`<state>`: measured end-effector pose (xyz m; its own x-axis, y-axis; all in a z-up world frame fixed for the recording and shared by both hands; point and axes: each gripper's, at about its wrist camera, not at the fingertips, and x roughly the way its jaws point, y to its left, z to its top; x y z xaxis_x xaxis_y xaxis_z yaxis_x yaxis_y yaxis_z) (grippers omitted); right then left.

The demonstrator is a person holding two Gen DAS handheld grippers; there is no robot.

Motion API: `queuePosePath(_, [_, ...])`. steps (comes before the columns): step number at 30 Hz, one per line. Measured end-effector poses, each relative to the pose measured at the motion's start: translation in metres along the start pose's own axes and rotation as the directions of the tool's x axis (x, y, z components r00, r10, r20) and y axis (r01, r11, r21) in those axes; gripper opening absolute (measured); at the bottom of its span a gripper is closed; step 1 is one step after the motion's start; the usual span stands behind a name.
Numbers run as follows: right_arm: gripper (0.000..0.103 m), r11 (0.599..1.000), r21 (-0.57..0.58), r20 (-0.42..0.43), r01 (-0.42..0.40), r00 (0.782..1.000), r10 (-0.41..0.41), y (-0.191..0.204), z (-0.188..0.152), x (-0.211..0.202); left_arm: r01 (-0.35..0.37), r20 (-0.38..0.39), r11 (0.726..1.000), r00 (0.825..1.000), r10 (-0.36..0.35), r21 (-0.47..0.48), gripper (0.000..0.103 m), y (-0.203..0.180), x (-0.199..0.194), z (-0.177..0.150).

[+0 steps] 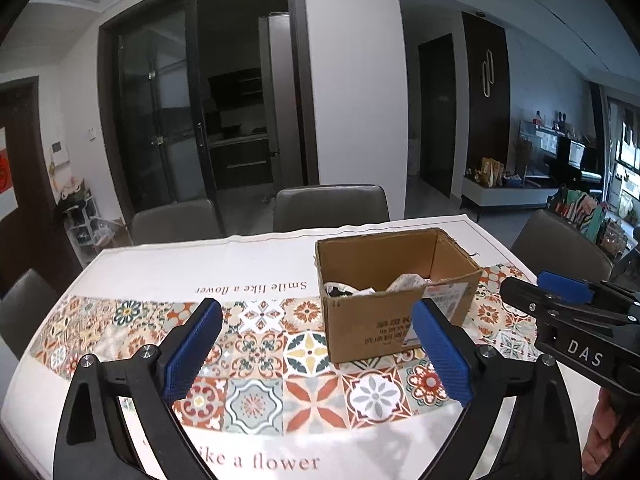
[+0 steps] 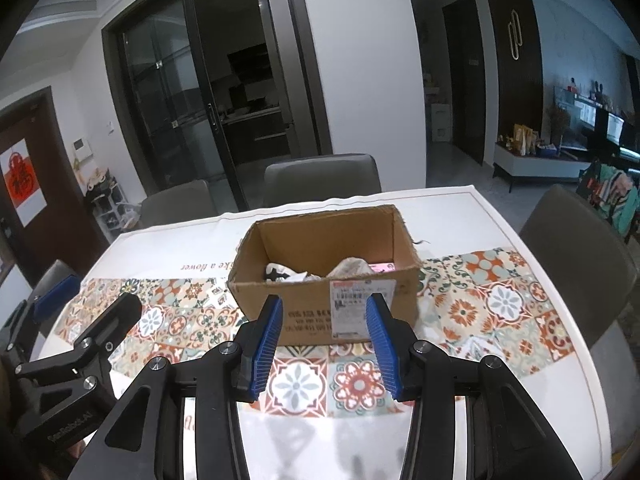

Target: Organize soft objects

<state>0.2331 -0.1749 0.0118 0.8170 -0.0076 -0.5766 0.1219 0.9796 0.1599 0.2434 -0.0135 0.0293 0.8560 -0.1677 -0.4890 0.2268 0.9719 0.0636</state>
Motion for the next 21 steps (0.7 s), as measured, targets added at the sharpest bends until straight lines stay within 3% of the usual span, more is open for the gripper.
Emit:
queuePosePath(9, [0.054, 0.999, -0.034, 0.020, 0.012, 1.000, -0.012, -0.018, -0.024, -0.043, -0.046, 0.014, 0.998, 0.999, 0.047, -0.031, 0.097, -0.024, -0.041, -0.019])
queuePosePath(21, [0.054, 0.998, -0.055, 0.030, 0.008, 1.000, -0.006, -0.041, -0.057, -0.101, -0.049, 0.029, 0.998, 0.998, 0.050, -0.038, 0.097, -0.054, -0.097, -0.043])
